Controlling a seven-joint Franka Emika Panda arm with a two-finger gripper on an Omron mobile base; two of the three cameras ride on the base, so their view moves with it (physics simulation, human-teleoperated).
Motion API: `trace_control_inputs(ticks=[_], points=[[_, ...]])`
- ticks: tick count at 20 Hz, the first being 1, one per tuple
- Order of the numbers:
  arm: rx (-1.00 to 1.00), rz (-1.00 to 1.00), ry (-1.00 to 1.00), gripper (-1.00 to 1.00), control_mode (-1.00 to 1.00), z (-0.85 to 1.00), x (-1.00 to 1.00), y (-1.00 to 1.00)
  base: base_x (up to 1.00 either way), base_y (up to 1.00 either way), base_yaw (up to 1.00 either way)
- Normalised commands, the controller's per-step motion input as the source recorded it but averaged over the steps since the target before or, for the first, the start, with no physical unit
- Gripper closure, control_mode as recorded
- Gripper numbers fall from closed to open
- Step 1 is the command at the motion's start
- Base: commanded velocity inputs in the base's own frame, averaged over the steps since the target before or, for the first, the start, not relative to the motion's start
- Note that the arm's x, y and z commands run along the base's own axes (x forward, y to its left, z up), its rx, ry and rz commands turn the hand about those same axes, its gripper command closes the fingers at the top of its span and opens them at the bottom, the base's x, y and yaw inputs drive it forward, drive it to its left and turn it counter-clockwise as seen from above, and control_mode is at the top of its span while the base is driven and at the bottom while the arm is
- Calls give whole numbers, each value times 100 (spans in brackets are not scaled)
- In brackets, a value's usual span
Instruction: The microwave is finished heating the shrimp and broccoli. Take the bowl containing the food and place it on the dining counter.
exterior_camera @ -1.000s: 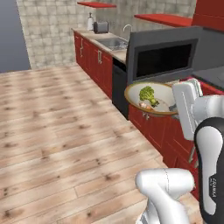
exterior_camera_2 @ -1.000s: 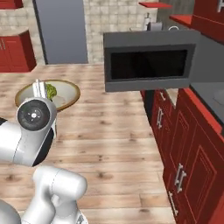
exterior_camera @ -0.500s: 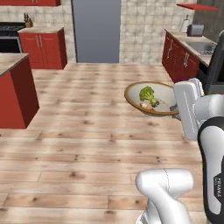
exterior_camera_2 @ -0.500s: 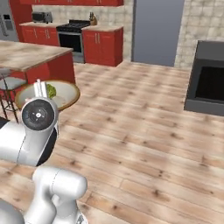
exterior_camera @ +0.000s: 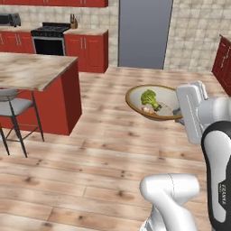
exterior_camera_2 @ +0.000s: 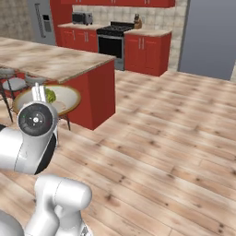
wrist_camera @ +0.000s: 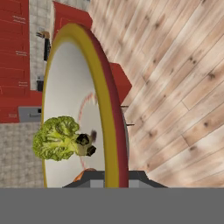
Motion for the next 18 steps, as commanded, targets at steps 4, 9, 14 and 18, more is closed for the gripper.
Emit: trace_control_inputs(ticks=[4,9,14,18], points=[[0,0,0,100,100,0,0,0,100,0,5],[0,0,0,100,100,0,0,0,100,-17,10],[0,0,0,100,100,0,0,0,100,-14,9],[0,0,0,100,100,0,0,0,100,-17,29]])
